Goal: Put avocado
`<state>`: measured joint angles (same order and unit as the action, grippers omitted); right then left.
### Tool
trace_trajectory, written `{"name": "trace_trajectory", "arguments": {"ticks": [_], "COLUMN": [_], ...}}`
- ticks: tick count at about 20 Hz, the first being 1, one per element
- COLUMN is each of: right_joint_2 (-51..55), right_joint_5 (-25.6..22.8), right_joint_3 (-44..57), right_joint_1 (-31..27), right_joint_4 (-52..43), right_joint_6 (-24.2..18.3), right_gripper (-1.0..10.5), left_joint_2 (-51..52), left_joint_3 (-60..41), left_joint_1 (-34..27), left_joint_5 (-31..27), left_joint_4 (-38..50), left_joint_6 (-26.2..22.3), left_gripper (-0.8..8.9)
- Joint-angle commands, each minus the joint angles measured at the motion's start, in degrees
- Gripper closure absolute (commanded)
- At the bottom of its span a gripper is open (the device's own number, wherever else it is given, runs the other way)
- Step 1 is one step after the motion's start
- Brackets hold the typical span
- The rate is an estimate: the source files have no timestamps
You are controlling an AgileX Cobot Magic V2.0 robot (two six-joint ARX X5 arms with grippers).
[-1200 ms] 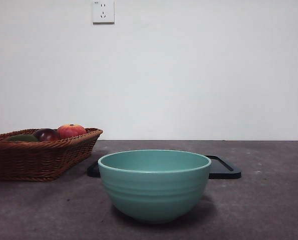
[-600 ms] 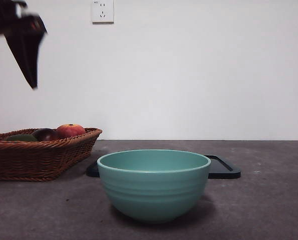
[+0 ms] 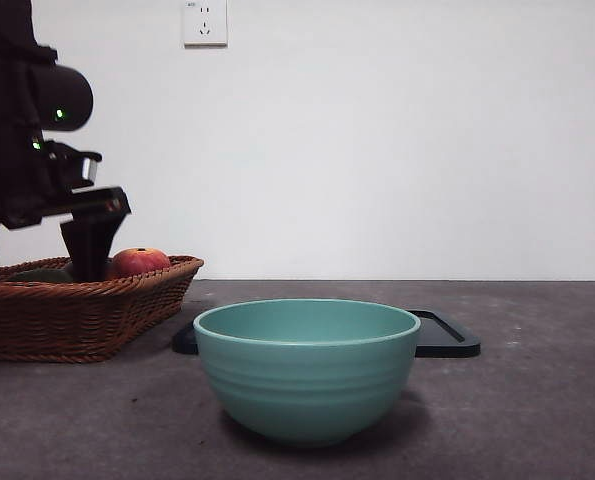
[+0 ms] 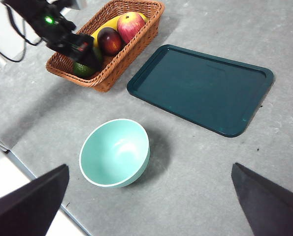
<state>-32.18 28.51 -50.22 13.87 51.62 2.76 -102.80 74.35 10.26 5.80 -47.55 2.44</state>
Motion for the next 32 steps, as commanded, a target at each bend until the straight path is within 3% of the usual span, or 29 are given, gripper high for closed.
{"name": "trace_trajectory", "arguments": {"ticks": [1,4,7,8,15,19,26,32], "right_joint_2": [-0.2,-0.2,-0.2,-0.2,-0.2,-0.2,-0.2,-0.2], "right_joint_5": [0.0,0.0,0.0,0.0,0.0,0.0,0.0,0.0], "right_joint_3": [-1.1,-1.1,-1.1,-1.1,-1.1,-1.1,-1.1,-1.1], "right_joint_1": [0.3,0.3,0.3,0.3,0.3,0.3,0.3,0.3], "right_joint_4": [-0.5,-0.5,-0.5,-0.5,-0.6,-0.6,-0.6,-0.6], "right_joint_6": [-0.6,-0.6,-0.6,-0.6,-0.6,-0.6,-0.6,-0.7], "right_gripper": [3.7,3.7,3.7,3.7,3.7,3.7,3.7,3.7], "left_joint_2": [-2.3,-3.7,-3.8,-3.7,-0.7,6.8,14.8,12.0], "left_joint_3": [1.3,1.3,1.4,1.7,8.1,8.4,8.4,8.3], "left_joint_1": [0.1,-0.1,-0.1,-0.1,0.5,4.7,21.0,34.3], "left_joint_5": [-0.3,-0.3,-0.3,-0.3,-0.2,-0.2,2.4,2.4], "left_joint_4": [1.4,2.0,2.0,1.7,-7.7,-12.5,-18.1,-12.7], "left_joint_6": [0.1,1.3,1.6,1.5,1.9,3.5,9.0,12.8], "left_gripper": [2.3,3.51,6.66,7.31,7.41,7.41,7.42,7.41]}}
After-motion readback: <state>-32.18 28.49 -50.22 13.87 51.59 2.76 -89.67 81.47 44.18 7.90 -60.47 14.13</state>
